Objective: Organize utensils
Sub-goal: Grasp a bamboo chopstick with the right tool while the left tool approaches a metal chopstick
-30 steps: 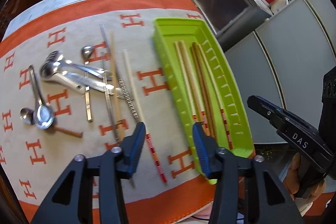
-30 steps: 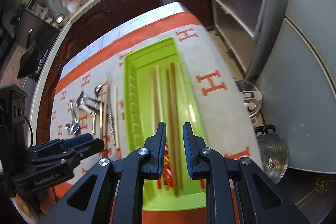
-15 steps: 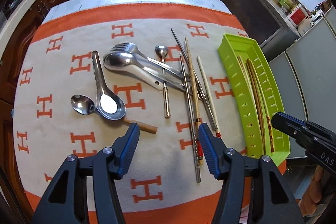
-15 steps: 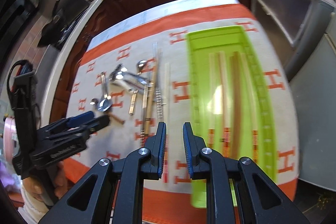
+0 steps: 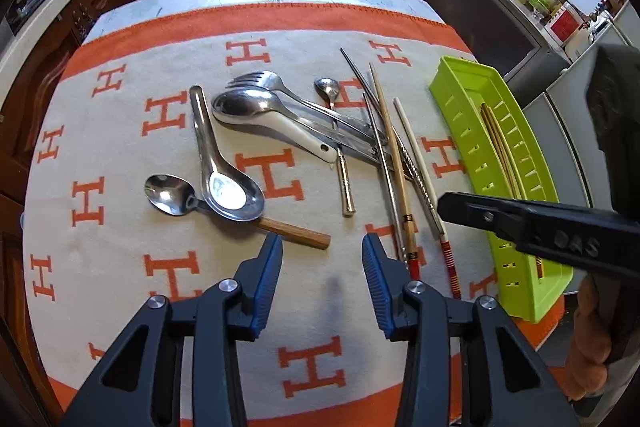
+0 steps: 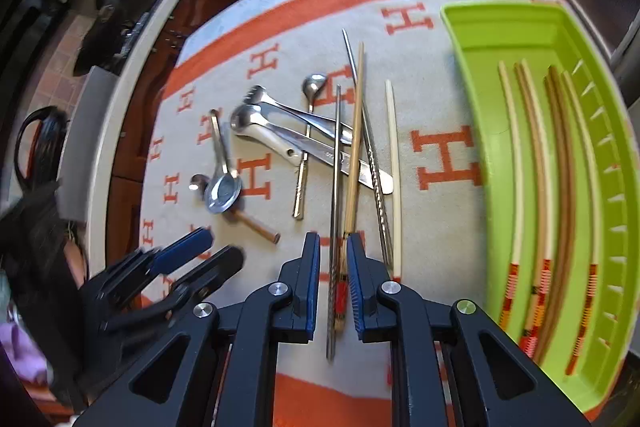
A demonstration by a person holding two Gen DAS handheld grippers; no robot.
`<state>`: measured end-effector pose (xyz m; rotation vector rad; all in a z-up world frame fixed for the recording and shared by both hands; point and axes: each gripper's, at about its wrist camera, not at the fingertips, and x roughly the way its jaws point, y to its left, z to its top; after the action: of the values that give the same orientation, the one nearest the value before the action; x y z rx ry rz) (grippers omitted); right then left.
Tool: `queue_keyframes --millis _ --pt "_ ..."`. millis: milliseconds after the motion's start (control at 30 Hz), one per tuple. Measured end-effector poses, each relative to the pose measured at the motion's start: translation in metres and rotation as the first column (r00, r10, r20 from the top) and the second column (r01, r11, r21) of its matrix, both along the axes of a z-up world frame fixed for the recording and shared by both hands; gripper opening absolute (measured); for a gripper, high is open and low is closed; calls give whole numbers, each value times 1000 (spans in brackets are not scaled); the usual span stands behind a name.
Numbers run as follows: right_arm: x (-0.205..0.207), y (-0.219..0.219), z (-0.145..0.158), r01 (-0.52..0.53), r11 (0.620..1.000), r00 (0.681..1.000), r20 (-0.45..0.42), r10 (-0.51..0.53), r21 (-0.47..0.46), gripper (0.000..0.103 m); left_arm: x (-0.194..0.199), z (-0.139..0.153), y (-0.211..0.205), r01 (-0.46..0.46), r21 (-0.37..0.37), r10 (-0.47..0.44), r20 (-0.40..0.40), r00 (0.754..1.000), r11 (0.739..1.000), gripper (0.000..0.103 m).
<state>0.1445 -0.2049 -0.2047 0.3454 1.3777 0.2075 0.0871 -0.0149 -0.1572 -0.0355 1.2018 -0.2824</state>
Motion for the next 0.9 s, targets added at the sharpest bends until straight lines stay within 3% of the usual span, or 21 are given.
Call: queue_keyframes --millis 133,267,533,600,667,900 --pt "13 5 -19 7 1000 999 -35 -7 -17 11 -7 6 4 19 38 -22 68 997 999 40" --pt "25 11 -32 11 999 998 -56 -13 -44 11 -5 5 9 27 5 -28 37 999 1000 40" --pt "39 20 -52 5 995 996 -93 -15 -101 9 -8 3 4 49 17 -50 15 999 999 40" --pt "41 22 -55 3 994 996 -90 -13 -109 8 -8 2 3 48 31 -48 7 999 998 44" --pt "42 25 -56 -2 993 996 -89 -8 -119 8 -8 1 3 43 35 -43 0 999 998 54" --pt "40 30 -54 -21 990 997 -70 11 -141 7 -7 2 5 41 22 -41 -2 999 999 54"
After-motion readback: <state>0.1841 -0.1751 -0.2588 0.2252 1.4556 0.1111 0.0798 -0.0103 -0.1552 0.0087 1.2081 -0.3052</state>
